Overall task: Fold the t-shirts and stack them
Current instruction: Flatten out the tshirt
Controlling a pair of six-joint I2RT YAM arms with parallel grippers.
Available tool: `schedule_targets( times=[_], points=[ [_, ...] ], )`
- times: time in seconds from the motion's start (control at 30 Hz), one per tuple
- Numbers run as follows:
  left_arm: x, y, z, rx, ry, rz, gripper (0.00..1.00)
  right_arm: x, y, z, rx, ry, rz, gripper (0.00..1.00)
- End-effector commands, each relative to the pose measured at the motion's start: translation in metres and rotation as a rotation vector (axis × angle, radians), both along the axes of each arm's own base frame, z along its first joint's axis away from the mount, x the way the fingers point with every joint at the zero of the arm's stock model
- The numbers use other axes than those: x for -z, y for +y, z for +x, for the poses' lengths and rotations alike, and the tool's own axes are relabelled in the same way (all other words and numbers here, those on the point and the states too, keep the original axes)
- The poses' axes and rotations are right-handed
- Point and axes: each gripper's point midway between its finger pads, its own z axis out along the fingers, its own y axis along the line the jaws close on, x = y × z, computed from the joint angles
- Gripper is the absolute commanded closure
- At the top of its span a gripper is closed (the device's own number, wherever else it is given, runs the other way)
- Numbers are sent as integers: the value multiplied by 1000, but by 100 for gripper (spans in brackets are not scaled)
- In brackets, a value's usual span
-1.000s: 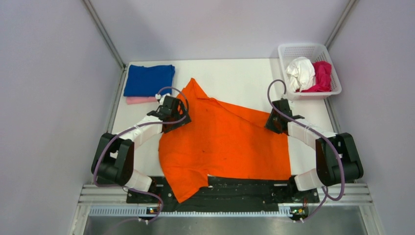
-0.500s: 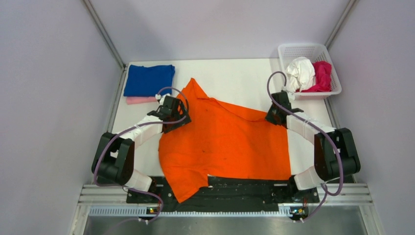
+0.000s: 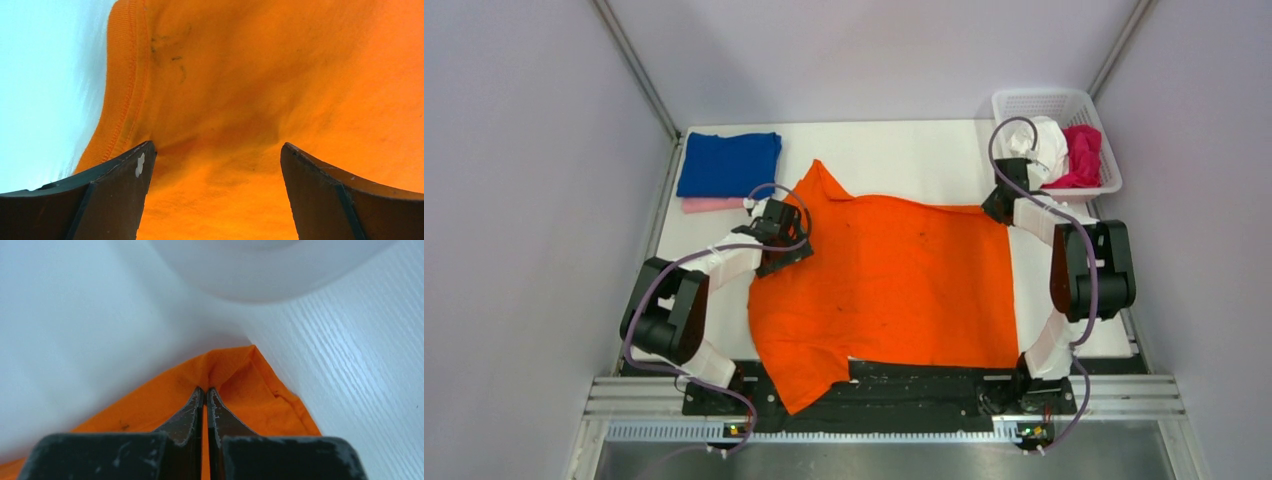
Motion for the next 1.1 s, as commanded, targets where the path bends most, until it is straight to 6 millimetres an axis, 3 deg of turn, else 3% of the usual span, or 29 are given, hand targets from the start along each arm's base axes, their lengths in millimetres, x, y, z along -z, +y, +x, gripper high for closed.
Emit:
schedule_targets(
  times=[0.0,0.03,0.07,0.17,0.23,0.33,0.47,0.63,0.87,1.07],
  points=[
    [-4,6,5,-30,-2,30,1,-23,-14,38,50,-100,-5,93],
    [-6,5,6,-30,-3,28,1,-24,-13,41,43,-103,-6,92],
    [-8,4,7,-24,-7,21,1,-25,-12,42,33,-110,-6,84],
    [-23,-4,16,-5,-40,-8,1,-35,-3,45,-30,-140,13,45],
    [-36,-10,24,15,-74,-34,1,-47,7,45,-92,-174,36,27],
    [-62,-24,40,49,-141,-90,1,-67,27,39,-196,-234,57,11],
    [-85,-45,67,86,-218,-162,1,-84,63,15,-316,-269,46,6],
    [-93,-67,109,103,-238,-205,1,-78,102,-25,-429,-278,63,2],
    [-71,-91,165,94,-234,-242,1,-44,105,-69,-452,-236,126,1],
    [-61,-117,188,124,-252,-345,1,-28,103,-78,-446,-213,133,1]
  ],
)
